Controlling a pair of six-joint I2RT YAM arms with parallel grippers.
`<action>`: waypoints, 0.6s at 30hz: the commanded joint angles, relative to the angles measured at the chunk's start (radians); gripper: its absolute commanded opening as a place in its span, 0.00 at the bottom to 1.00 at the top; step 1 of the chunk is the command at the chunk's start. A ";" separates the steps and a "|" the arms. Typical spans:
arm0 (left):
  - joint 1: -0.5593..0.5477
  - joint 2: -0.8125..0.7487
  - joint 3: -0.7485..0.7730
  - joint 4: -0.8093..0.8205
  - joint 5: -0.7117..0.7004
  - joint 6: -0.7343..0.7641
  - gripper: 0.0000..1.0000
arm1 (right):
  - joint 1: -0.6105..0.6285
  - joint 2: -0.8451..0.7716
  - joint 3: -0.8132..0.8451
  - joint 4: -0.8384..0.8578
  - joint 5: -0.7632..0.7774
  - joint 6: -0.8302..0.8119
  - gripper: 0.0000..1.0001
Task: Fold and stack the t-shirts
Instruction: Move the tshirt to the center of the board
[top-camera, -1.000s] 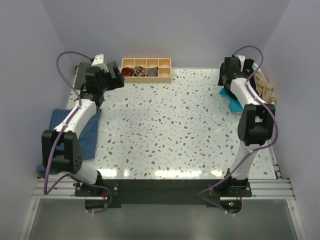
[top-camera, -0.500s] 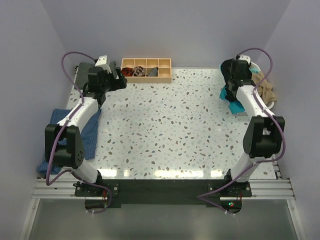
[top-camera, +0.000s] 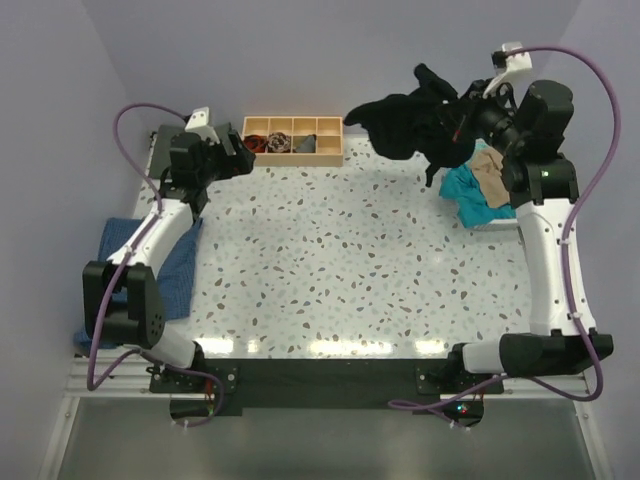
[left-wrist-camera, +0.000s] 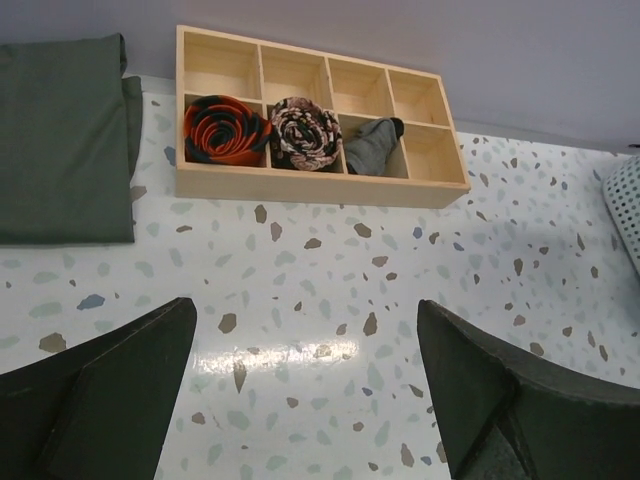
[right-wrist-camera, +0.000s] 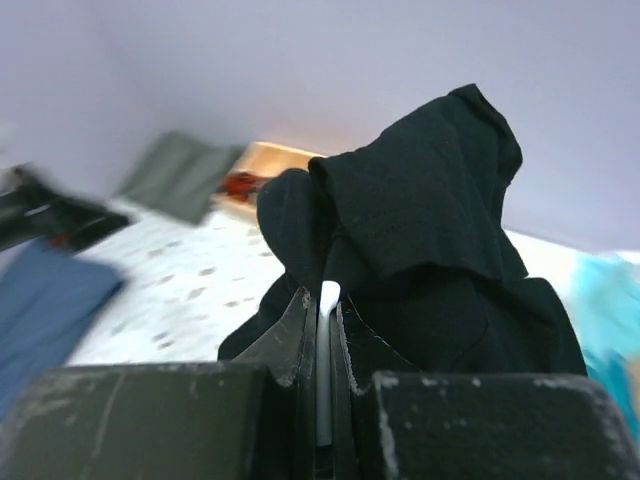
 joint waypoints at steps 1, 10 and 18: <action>-0.005 -0.113 -0.043 0.071 -0.010 -0.037 0.96 | 0.109 -0.041 0.045 -0.023 -0.472 0.040 0.00; -0.006 -0.243 -0.124 0.045 -0.065 -0.063 0.97 | 0.391 0.035 -0.260 0.029 -0.452 0.115 0.01; -0.013 -0.273 -0.157 0.002 -0.041 -0.073 0.96 | 0.397 0.256 -0.340 -0.013 0.093 -0.008 0.00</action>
